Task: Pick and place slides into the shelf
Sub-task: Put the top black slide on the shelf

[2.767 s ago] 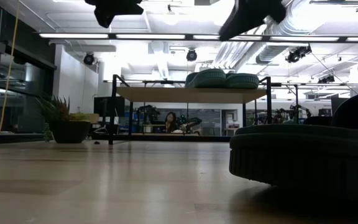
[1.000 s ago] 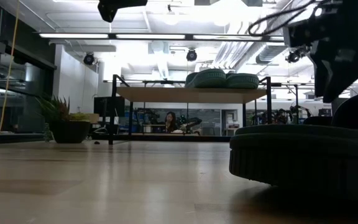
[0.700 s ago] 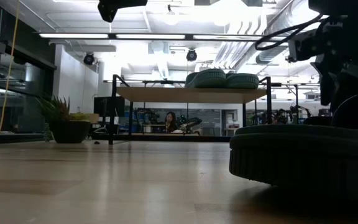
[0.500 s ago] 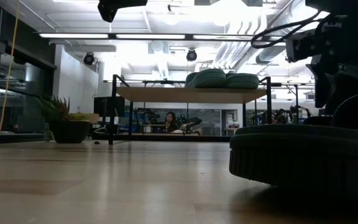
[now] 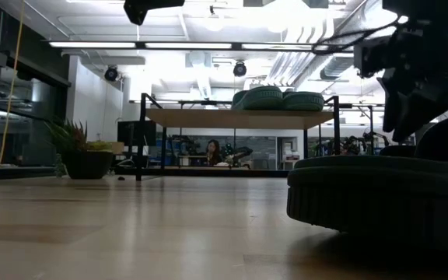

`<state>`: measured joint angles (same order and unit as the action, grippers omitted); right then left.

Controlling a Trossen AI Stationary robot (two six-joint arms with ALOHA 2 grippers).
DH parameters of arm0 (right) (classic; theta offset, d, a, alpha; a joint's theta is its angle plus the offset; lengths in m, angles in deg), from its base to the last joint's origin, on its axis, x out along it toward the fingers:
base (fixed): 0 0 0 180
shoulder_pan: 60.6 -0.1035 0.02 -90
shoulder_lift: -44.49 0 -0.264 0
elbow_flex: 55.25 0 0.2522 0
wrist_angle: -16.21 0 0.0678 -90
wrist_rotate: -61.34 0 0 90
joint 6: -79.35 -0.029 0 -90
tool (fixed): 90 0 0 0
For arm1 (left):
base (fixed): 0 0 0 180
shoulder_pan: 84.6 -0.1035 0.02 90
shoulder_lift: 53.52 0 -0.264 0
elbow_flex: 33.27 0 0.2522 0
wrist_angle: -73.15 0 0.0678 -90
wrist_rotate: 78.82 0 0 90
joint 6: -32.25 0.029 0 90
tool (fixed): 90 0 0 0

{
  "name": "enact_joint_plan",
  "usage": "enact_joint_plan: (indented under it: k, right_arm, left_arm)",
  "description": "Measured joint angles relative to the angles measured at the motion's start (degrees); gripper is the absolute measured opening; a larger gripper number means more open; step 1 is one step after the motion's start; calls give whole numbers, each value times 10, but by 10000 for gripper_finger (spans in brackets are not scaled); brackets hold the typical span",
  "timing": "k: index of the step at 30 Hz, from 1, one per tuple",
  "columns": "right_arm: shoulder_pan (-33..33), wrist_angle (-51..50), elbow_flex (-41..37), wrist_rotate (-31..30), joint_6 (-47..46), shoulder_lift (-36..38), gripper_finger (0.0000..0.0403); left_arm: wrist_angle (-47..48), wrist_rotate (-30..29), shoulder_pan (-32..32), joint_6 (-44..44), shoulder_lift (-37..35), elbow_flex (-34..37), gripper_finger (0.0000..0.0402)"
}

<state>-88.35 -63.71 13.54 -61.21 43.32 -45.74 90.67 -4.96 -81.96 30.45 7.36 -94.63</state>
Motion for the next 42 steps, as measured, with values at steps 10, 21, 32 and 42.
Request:
enact_joint_plan:
  k: [10,21,32,42]
  right_arm:
    - [1,-1,-76,-14,-21,0,130]
    - [18,-10,-116,-38,-68,0,130]
    - [28,-8,-130,-27,-77,0,84]
    - [28,-9,-130,-16,-76,0,10]
  left_arm:
    - [-7,0,0,0,0,0,113]
    - [-7,0,0,0,0,0,113]
    - [-7,0,0,0,0,0,113]
    - [-7,0,0,0,0,0,113]
